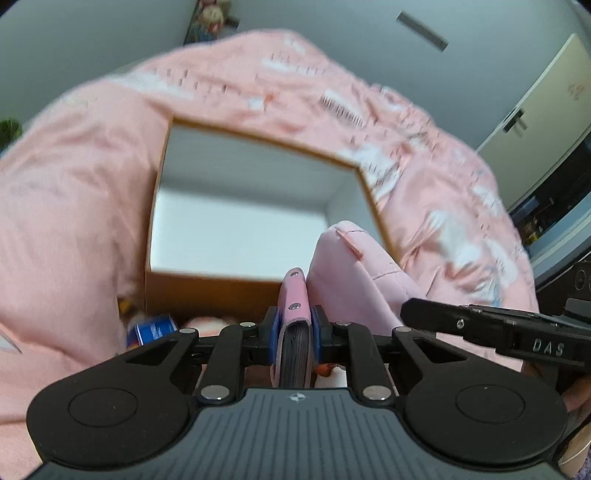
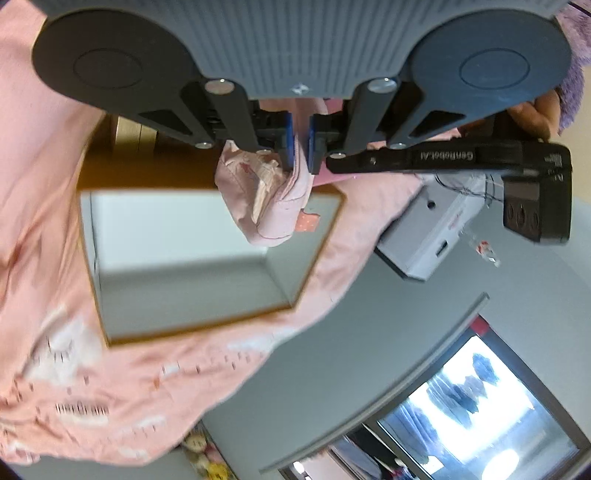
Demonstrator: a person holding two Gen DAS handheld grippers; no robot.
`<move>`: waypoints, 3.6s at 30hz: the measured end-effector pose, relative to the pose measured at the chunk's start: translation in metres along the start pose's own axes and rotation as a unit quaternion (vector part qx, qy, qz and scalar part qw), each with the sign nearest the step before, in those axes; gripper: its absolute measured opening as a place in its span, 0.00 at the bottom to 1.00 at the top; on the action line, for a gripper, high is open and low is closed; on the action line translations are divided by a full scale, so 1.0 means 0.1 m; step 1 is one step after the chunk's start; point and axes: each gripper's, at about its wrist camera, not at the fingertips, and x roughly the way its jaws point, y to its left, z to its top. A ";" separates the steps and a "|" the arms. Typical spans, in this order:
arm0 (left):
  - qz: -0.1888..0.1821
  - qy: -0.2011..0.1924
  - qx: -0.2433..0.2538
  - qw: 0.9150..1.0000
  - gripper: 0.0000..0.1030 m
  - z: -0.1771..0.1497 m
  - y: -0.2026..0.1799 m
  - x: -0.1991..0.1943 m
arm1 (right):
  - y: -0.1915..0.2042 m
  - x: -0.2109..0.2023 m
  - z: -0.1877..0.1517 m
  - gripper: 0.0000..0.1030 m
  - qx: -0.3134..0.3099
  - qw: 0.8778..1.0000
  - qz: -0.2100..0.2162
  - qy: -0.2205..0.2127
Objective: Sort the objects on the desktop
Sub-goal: 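Carry the pink phone and pink pouch with both tools into the shoebox, then open both tools to release the pink items inside the box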
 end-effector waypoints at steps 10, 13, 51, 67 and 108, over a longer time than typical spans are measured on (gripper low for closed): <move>0.017 -0.108 0.020 0.994 0.19 0.38 -0.10 -0.30 | 0.07 -0.03 0.52 0.07 -0.024 0.998 0.002 -0.062; 0.036 -0.125 0.020 0.991 0.19 0.48 -0.07 -0.23 | 0.07 0.09 0.65 0.07 -0.029 0.997 -0.006 -0.070; 0.160 -0.057 0.076 0.983 0.24 0.00 0.36 0.81 | -0.56 1.79 0.38 0.07 0.095 0.993 0.029 0.067; 0.118 -0.119 -0.022 0.986 0.26 0.00 0.73 0.13 | -0.39 2.04 0.38 0.08 0.063 0.993 0.041 0.093; 0.059 -0.053 0.055 0.995 0.26 -0.08 0.06 -0.09 | -0.21 0.78 0.23 0.31 -0.038 0.999 -0.019 -0.021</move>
